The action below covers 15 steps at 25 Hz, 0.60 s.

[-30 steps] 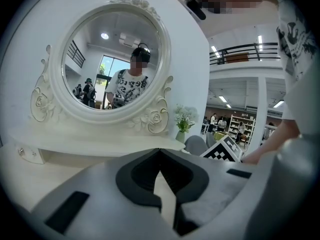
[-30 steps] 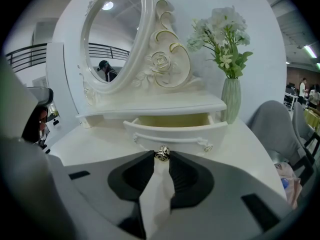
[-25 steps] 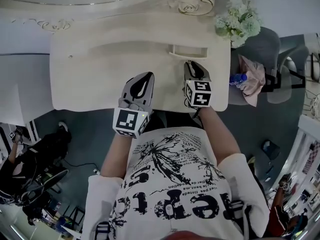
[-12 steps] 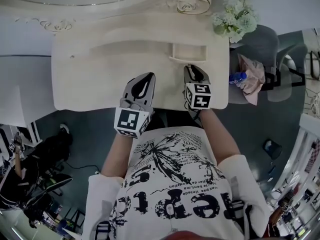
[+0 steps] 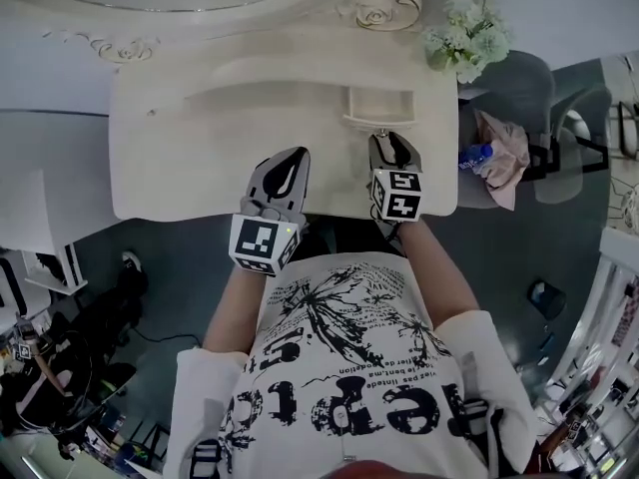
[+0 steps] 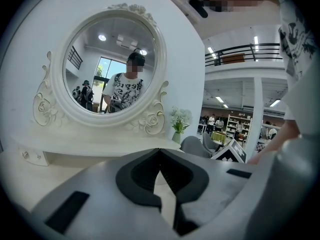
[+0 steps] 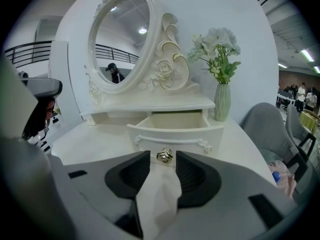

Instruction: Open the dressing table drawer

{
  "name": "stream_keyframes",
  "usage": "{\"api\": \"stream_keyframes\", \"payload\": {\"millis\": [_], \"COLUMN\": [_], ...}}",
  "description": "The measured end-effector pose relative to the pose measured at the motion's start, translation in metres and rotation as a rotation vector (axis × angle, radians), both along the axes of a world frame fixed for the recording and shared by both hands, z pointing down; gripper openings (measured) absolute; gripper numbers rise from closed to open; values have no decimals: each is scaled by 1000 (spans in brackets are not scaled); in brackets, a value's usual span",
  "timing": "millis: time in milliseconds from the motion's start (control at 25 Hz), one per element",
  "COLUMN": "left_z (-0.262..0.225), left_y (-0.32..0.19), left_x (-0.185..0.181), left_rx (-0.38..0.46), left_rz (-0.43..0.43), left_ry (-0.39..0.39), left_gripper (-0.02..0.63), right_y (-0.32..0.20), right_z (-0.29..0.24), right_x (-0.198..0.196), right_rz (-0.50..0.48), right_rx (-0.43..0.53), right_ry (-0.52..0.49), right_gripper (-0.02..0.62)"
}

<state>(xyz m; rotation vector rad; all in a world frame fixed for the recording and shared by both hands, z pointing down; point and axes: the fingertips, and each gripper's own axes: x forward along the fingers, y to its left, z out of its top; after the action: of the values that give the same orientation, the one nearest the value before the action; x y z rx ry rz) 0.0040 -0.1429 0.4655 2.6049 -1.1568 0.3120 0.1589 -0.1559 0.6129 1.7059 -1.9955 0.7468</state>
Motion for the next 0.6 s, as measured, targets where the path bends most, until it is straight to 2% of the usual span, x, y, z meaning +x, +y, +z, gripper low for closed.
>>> {"api": "stream_keyframes", "payload": {"millis": [240, 280, 440, 600], "left_z": [-6, -9, -25, -43], "left_y": [5, 6, 10, 12], "left_x": [-5, -5, -9, -16], "left_rx": [9, 15, 48, 88], "left_rz": [9, 12, 26, 32], "left_ry": [9, 11, 18, 18], "left_gripper": [8, 7, 8, 7], "right_y": [8, 9, 14, 16], "right_z": [-39, -49, -95, -141], "right_x": [-5, -7, -18, -28], "right_rz": [16, 18, 6, -25], "right_rx": [90, 113, 223, 338], "right_ry": [16, 13, 14, 2], "right_gripper": [155, 146, 41, 23]}}
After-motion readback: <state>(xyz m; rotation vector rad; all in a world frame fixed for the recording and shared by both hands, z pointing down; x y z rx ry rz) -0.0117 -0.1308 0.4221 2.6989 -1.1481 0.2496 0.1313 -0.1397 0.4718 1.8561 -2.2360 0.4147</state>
